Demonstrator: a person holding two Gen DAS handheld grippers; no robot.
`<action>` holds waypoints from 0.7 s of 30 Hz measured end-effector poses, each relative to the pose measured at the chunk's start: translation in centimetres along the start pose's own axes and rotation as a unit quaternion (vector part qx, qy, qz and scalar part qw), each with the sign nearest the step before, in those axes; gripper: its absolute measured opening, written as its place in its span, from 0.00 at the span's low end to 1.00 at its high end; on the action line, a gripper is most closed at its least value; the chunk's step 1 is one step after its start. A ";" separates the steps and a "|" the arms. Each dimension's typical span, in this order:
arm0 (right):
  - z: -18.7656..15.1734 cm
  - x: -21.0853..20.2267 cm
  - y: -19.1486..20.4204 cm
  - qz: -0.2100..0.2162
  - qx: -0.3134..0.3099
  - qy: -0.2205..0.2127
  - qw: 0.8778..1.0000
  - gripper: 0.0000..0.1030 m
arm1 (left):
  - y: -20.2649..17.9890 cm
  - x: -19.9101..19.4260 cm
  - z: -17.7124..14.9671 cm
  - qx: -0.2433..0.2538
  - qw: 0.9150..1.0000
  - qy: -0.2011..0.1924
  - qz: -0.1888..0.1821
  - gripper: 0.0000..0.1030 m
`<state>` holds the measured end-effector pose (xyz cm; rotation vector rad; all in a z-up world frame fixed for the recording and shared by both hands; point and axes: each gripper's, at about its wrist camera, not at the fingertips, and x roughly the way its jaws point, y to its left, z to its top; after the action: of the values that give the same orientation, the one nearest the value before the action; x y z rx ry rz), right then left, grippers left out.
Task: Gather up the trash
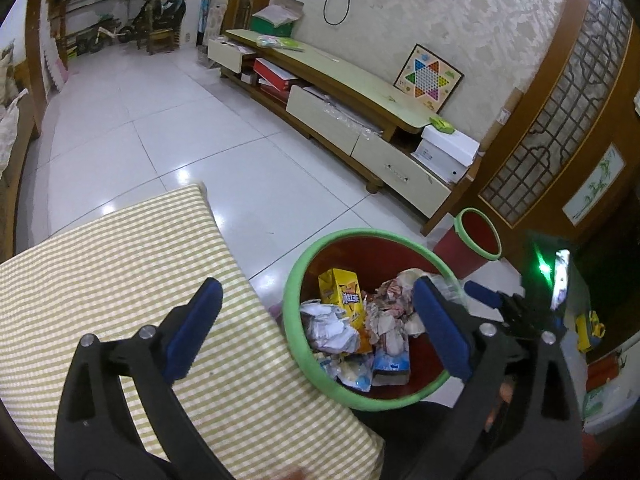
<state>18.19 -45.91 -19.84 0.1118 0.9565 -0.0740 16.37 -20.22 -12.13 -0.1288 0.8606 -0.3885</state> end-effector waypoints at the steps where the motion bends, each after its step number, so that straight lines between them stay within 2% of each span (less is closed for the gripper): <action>1: -0.1 -0.2 0.3 -0.002 -0.003 -0.006 1.000 0.90 | 0.1 -0.4 -0.1 -0.001 1.000 -0.002 0.000 0.91; 7: -0.6 -2.8 1.8 0.005 -0.001 -0.036 0.999 0.91 | 1.2 -5.1 -0.9 0.000 0.999 -0.049 0.021 0.95; 14: -2.3 -10.4 6.5 0.038 -0.015 -0.104 0.994 0.93 | 3.8 -11.1 -1.8 -0.038 0.994 -0.095 0.047 0.95; 18: -2.4 -14.2 8.7 0.060 -0.012 -0.133 0.989 0.93 | 6.2 -13.7 -2.7 -0.076 0.990 -0.112 0.041 0.95; 21: -2.7 -16.9 10.4 0.062 -0.015 -0.165 0.984 0.93 | 7.1 -15.6 -3.3 -0.058 0.988 -0.127 0.071 0.95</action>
<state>7.45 -35.05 -6.95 0.1276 0.6184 0.0363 6.65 -7.56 -5.04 -0.2185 0.6352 -0.1832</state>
